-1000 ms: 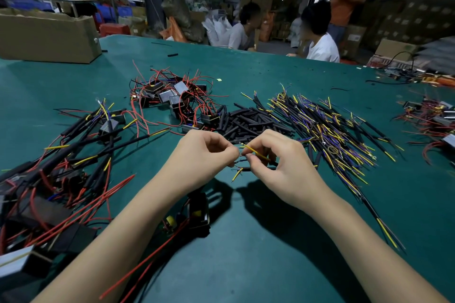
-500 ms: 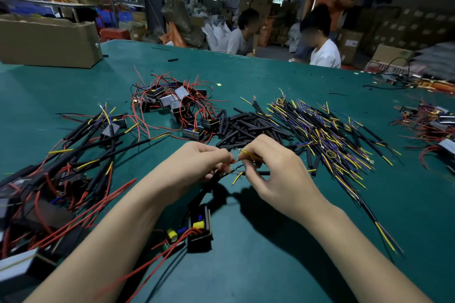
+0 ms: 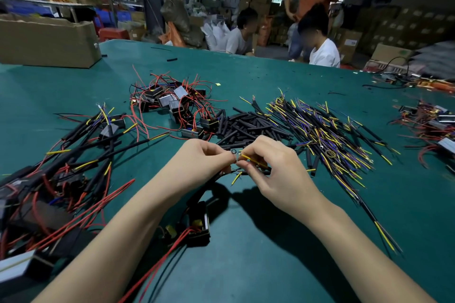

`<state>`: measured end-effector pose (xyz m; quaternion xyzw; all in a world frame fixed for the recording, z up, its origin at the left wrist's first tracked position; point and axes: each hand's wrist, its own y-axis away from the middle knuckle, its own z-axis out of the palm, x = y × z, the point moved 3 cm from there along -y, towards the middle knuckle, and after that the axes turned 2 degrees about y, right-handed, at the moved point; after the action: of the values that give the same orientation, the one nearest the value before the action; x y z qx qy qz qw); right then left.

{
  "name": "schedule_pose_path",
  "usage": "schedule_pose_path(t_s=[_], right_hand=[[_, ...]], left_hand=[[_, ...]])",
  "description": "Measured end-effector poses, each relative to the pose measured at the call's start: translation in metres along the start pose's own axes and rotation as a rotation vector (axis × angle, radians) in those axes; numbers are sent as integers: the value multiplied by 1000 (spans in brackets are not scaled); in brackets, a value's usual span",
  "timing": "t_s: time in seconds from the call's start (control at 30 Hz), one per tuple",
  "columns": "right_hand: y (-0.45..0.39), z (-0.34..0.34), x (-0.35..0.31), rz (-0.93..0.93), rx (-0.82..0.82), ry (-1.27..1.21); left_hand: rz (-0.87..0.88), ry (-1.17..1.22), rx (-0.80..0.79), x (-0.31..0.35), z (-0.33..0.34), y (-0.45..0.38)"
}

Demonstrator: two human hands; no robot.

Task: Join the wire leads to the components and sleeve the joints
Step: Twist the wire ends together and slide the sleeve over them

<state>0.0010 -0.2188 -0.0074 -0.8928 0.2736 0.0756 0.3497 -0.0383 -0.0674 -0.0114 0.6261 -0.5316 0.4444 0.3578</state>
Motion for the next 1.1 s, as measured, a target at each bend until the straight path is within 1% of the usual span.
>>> schedule_pose_path(t_s=[0.07,0.17,0.33,0.4,0.5,0.57,0.63,0.7,0.8,0.9,1.0,1.1], right_hand=[[-1,-1,-2,-31,-10,-22],[-1,-4,-8,-150,0,63],[1,-4,-12,-338,26,268],[1,-3,-11,-357,36,284],[1,-5,-7,-221,62,113],[1,-6,-3,-137,57,-10],[1,-7,1,-80,66,-90],[0,-8,6,-11,78,-153],[0,-8,12,91,76,-211],[1,-7,16,177,66,-292],[1,-5,16,204,53,-330],[1,-5,16,190,48,-293]], left_hand=[[10,-7,4,0,0,0],[5,-29,-35,0,-1,0],[-115,68,-207,-4,-1,0],[-64,59,-201,-4,0,-1],[159,34,-59,3,3,-1],[316,-57,27,8,4,2],[438,-149,82,11,3,5],[532,-219,97,13,2,7],[644,-350,86,13,6,8],[717,-497,83,13,8,9],[795,-621,106,16,6,10],[836,-735,123,17,8,10]])
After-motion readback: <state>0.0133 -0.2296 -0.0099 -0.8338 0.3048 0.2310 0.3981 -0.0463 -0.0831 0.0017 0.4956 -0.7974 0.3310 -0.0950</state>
